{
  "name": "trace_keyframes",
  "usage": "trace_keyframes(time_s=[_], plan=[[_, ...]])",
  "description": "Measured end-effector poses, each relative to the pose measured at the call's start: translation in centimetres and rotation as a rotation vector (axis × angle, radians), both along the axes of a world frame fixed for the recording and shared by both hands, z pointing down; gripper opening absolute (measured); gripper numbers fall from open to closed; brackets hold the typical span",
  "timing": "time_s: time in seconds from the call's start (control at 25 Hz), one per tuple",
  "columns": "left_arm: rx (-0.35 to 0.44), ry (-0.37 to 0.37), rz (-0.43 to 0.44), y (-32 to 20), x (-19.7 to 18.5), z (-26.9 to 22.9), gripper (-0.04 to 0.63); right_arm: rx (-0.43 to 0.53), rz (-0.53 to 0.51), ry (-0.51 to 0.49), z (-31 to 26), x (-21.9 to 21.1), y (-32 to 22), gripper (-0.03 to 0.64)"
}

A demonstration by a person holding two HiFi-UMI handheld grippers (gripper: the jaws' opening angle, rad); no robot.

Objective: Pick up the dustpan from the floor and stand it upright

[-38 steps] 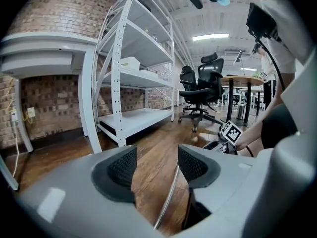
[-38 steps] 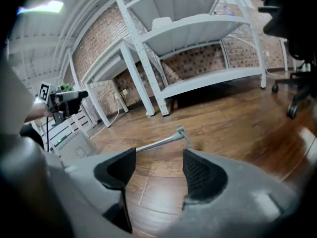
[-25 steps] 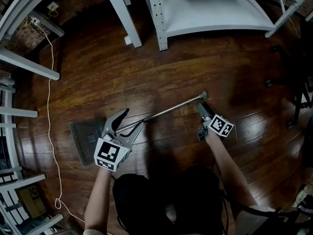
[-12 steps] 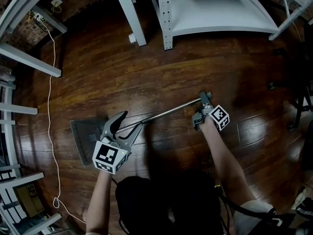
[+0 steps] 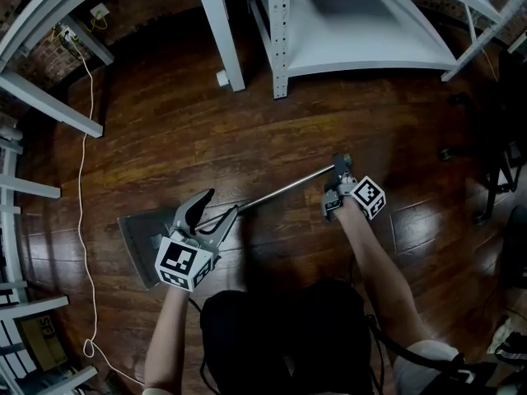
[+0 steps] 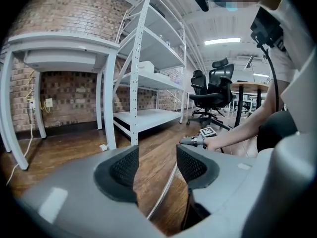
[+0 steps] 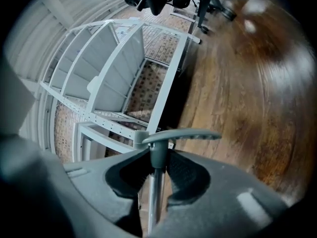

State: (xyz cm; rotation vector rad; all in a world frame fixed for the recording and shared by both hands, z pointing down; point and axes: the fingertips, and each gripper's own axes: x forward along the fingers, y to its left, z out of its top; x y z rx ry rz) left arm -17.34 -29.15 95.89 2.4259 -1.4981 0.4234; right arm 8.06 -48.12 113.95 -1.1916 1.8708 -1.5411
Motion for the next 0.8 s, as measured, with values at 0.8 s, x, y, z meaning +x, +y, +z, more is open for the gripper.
trace_keyframes(time_s=[0.8], plan=[[0.027,0.085,-0.115,1.7,-1.7,-14.3,0.250,0.241,-0.151,0.244,-24.3,-6.6,-0.6,0.071]])
